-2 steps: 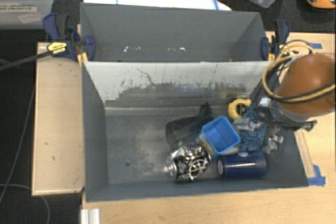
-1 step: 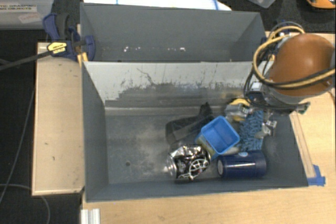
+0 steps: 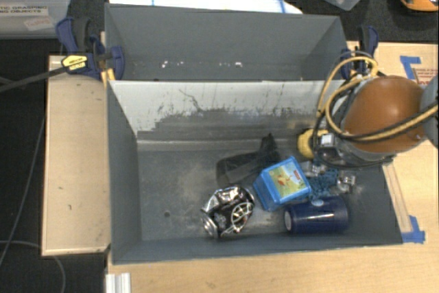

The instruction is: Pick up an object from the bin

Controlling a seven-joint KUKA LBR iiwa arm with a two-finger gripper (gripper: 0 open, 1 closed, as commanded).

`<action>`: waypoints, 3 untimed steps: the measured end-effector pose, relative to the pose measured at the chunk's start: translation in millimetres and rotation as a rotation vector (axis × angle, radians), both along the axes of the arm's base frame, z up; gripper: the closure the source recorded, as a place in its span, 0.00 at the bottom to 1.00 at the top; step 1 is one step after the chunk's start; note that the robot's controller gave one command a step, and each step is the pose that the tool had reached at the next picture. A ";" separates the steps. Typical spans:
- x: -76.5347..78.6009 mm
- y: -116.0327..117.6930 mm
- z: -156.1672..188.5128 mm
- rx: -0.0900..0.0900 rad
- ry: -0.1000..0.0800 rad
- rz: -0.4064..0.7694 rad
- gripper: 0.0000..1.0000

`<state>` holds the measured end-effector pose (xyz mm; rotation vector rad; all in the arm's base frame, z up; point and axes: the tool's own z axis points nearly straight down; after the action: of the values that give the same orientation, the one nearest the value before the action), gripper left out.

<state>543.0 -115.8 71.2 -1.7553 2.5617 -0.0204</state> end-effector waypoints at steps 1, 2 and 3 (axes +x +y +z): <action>4.2 -0.3 4.0 -0.004 -0.003 -0.066 0.00; -7.1 15.0 0.9 -0.008 -0.007 0.058 0.00; 2.7 -0.2 -0.1 -0.001 -0.008 -0.175 1.00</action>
Offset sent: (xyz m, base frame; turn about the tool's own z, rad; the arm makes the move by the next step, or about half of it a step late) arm -0.0103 0.0174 -0.0012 -0.0628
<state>545.7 -116.0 71.1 -1.5223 2.7014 -0.0336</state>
